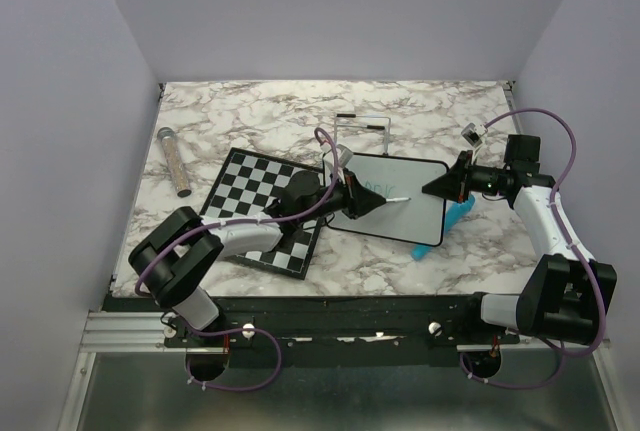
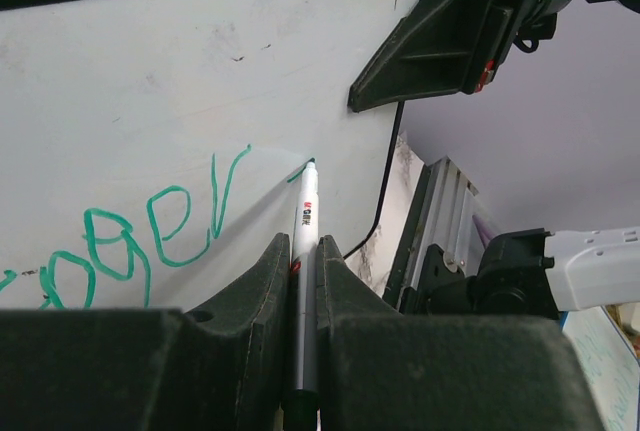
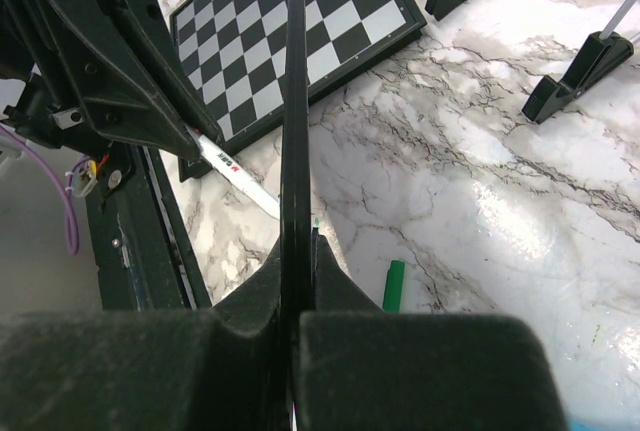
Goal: Write a sentence on the whiteboard
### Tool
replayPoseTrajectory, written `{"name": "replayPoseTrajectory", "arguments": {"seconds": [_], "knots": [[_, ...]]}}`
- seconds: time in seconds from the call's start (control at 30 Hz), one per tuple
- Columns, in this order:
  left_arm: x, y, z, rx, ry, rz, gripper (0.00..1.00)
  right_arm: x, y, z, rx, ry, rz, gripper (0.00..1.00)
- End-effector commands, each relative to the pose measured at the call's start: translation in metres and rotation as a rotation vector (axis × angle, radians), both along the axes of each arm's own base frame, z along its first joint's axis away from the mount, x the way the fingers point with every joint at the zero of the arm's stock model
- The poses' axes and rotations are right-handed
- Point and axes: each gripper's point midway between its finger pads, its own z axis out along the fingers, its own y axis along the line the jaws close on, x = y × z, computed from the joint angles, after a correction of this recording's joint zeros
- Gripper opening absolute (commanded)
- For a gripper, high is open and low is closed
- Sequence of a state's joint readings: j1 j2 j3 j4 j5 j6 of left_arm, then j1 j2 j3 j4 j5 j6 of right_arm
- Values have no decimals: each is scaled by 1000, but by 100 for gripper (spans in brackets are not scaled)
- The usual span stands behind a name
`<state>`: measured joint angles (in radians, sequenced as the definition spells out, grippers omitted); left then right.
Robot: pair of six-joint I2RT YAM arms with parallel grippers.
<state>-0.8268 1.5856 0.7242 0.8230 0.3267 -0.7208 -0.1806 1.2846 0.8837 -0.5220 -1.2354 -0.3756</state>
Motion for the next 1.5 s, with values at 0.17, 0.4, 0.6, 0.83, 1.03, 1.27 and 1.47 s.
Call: {"name": "replayPoseTrajectory", "arguments": {"seconds": [0.17,0.4,0.6,0.83,1.03,1.27,1.47], "knots": [[20,8,4,-6,-25,66,0,3,-2,3,-40,-47,-1,1],[22,23,-6,12,-6,89,0,2,-2,3,-39,-45,0,0],[15,32,-19,46,15,75,0,2,-2,3,-40,-44,-1,1],[5,26,-30,60,40,5,0,3,-2,3,-38,-43,-1,1],[8,14,-24,36,43,-32,0,3,-2,2,-39,-42,-2,1],[10,6,-1,-29,15,-54,0,2,-2,3,-40,-43,-1,0],[7,4,18,-82,-4,-72,0,2,-2,3,-40,-43,-1,0]]}}
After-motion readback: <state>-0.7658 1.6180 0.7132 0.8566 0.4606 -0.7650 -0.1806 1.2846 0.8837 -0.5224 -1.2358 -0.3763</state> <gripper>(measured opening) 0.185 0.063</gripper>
